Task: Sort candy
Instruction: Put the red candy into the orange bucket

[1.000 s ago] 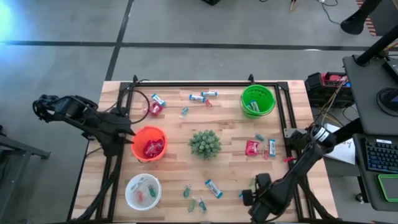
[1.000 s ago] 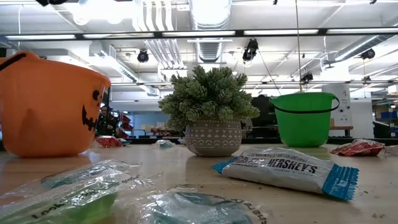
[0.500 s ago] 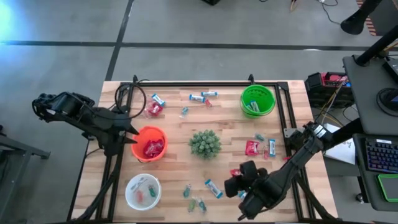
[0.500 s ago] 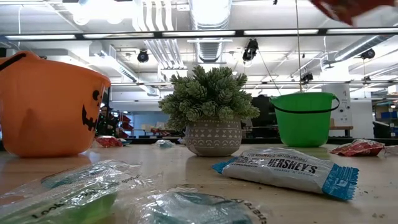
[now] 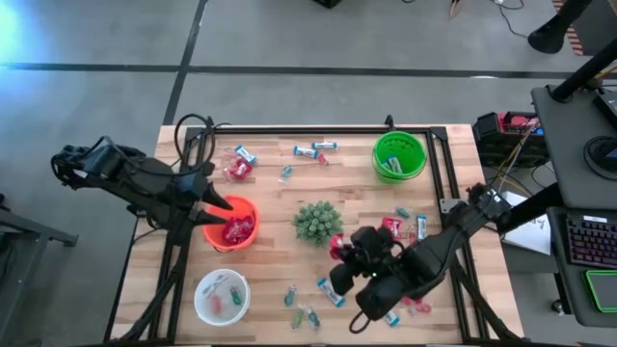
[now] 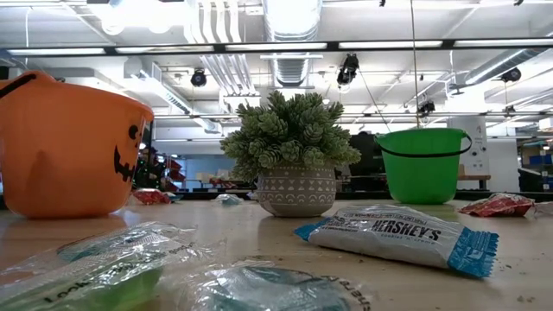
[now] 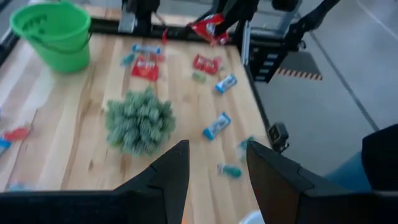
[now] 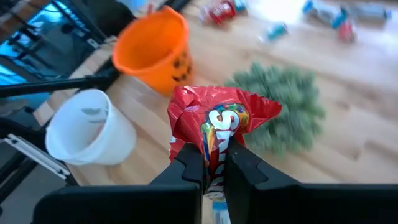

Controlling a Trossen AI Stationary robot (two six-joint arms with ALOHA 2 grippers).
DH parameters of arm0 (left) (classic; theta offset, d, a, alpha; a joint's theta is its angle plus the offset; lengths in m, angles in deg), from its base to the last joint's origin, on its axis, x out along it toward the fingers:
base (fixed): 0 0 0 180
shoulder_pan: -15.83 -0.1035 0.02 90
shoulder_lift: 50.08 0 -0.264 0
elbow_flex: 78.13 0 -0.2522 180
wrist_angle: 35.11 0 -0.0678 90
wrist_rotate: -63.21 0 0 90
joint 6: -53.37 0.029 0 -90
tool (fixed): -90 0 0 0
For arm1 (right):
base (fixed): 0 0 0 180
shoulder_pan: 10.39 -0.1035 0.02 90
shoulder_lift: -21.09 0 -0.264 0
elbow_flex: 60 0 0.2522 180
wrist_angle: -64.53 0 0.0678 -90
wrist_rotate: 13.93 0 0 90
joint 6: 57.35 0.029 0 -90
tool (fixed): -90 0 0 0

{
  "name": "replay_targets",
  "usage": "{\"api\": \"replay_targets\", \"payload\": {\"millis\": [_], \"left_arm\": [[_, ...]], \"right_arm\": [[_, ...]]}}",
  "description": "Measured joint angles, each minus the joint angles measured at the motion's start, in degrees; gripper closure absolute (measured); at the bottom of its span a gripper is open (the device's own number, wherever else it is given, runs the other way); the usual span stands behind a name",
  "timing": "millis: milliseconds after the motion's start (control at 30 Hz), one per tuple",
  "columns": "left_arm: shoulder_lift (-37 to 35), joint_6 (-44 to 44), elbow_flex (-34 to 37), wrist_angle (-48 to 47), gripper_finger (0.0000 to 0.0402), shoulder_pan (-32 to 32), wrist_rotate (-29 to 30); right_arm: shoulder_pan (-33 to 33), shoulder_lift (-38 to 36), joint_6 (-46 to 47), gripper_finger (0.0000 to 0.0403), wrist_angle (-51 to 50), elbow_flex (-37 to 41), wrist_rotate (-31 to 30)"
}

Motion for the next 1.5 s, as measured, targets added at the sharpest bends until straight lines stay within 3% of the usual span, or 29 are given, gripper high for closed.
{"api": "replay_targets", "payload": {"millis": [300,567,900,1167,1500], "left_arm": [[2.5,4.2,0.0,9.8,0.026,0.0,-0.1],[4.9,4.3,0.0,12.8,0.026,0.0,-0.9],[6.8,6.4,0.1,18.9,0.026,0.0,-1.7],[8.5,7.4,0.1,21.6,0.026,0.0,-1.7],[10.4,10.5,0.1,27.7,0.026,0.0,-1.6]], "right_arm": [[4.4,0.1,-19.5,0.0381,9.4,-3.6,0.2],[7.1,0.1,-37.5,0.0381,22.7,-6.8,0.5],[7.5,0.1,-47.0,0.0381,33.3,-7.1,1.0],[9.2,0.1,-59.7,0.0381,46.7,-7.0,6.3],[12.1,0.1,-61.6,0.0381,49.0,-7.0,10.2]]}}
